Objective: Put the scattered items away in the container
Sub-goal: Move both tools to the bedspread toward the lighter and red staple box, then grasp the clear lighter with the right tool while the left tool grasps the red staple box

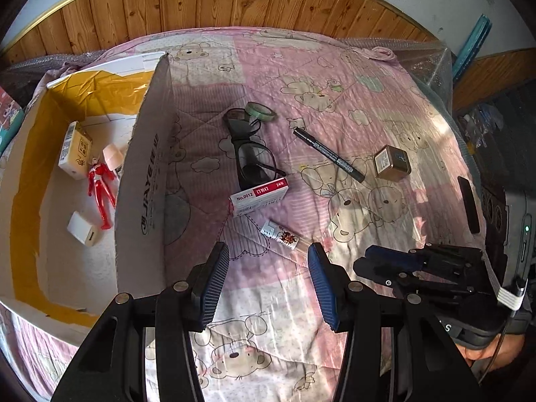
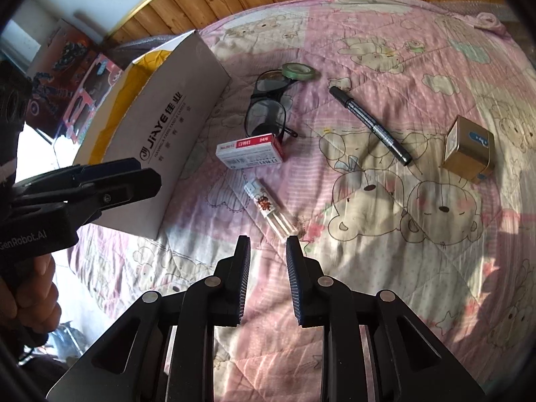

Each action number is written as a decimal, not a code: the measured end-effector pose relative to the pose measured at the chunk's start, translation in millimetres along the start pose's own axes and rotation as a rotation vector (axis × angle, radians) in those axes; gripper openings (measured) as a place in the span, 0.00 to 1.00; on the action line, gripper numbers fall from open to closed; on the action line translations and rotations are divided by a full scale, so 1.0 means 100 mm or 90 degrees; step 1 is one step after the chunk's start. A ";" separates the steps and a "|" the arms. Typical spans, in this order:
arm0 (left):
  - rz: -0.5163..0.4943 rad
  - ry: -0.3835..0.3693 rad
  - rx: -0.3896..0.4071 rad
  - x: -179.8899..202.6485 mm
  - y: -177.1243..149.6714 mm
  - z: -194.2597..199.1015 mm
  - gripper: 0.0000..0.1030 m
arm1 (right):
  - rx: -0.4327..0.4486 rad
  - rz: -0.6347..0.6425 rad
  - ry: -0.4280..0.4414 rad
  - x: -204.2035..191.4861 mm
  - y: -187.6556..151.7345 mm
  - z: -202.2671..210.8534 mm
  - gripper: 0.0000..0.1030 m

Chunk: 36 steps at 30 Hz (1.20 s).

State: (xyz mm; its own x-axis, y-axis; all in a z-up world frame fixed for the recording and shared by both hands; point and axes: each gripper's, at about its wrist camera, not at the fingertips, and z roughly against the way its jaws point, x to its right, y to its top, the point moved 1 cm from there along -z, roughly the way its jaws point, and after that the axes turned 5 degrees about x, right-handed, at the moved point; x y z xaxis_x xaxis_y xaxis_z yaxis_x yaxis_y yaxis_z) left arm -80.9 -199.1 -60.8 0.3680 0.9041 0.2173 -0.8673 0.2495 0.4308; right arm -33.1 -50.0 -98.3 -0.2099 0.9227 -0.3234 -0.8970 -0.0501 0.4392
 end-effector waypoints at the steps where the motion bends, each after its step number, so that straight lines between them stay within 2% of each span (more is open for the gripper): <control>1: -0.003 -0.007 -0.007 0.01 0.03 -0.07 0.50 | 0.002 0.018 -0.006 -0.02 0.01 -0.06 0.27; 3: -0.008 -0.003 -0.020 0.02 0.08 -0.24 0.52 | 0.007 0.062 -0.015 -0.07 0.04 -0.17 0.33; 7: -0.022 0.020 -0.030 0.02 0.21 -0.54 0.53 | 0.000 0.148 -0.029 -0.16 0.05 -0.43 0.35; 11: -0.073 0.051 -0.048 0.03 0.29 -0.88 0.55 | -0.011 0.201 -0.030 -0.16 0.00 -0.67 0.35; 14: -0.094 0.072 -0.042 -0.01 0.31 -1.06 0.58 | -0.024 0.194 -0.025 -0.08 -0.03 -0.82 0.35; 16: -0.089 0.075 -0.043 -0.05 0.34 -1.13 0.58 | -0.015 0.177 -0.014 -0.02 -0.03 -0.81 0.29; 18: -0.063 0.041 -0.059 -0.09 0.38 -1.14 0.47 | -0.024 0.138 -0.003 0.06 -0.01 -0.78 0.19; 19: -0.042 0.016 -0.077 -0.11 0.39 -1.15 0.34 | -0.030 0.111 0.007 0.12 0.01 -0.76 0.19; 20: -0.024 0.002 -0.091 -0.13 0.39 -1.16 0.33 | -0.033 0.085 0.013 0.18 0.02 -0.73 0.19; 23: -0.038 0.007 -0.093 -0.11 0.36 -1.14 0.33 | -0.023 0.062 0.035 0.24 0.02 -0.64 0.21; 25: -0.051 0.018 -0.090 -0.11 0.34 -1.14 0.37 | -0.004 0.082 0.038 0.19 0.01 -0.61 0.25; 26: -0.050 0.017 -0.091 -0.12 0.35 -1.15 0.43 | 0.002 0.097 0.037 0.14 0.01 -0.61 0.33; 27: -0.047 0.014 -0.093 -0.13 0.36 -1.16 0.44 | 0.005 0.116 0.033 0.09 0.00 -0.63 0.37; 29: -0.045 0.002 -0.092 -0.11 0.37 -1.18 0.47 | 0.005 0.158 0.005 0.01 -0.03 -0.73 0.37; 31: -0.057 0.001 -0.087 -0.06 0.40 -1.20 0.47 | 0.015 0.171 -0.016 0.02 -0.05 -0.79 0.36; 32: -0.062 0.005 -0.088 -0.04 0.41 -1.22 0.47 | 0.014 0.163 -0.023 0.05 -0.04 -0.79 0.22; 33: -0.065 0.002 -0.091 -0.03 0.41 -1.23 0.47 | 0.009 0.146 -0.027 0.09 -0.02 -0.78 0.19; 36: -0.075 -0.004 -0.104 0.02 0.37 -1.26 0.43 | -0.004 0.081 -0.041 0.27 0.01 -0.69 0.19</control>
State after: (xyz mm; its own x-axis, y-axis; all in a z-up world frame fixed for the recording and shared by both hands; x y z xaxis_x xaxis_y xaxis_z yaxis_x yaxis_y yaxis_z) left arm -154.4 -143.8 -155.2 0.4725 0.8628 0.1798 -0.8603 0.4072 0.3067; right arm -67.1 -51.7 -164.4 -0.2970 0.9312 -0.2113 -0.8673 -0.1705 0.4676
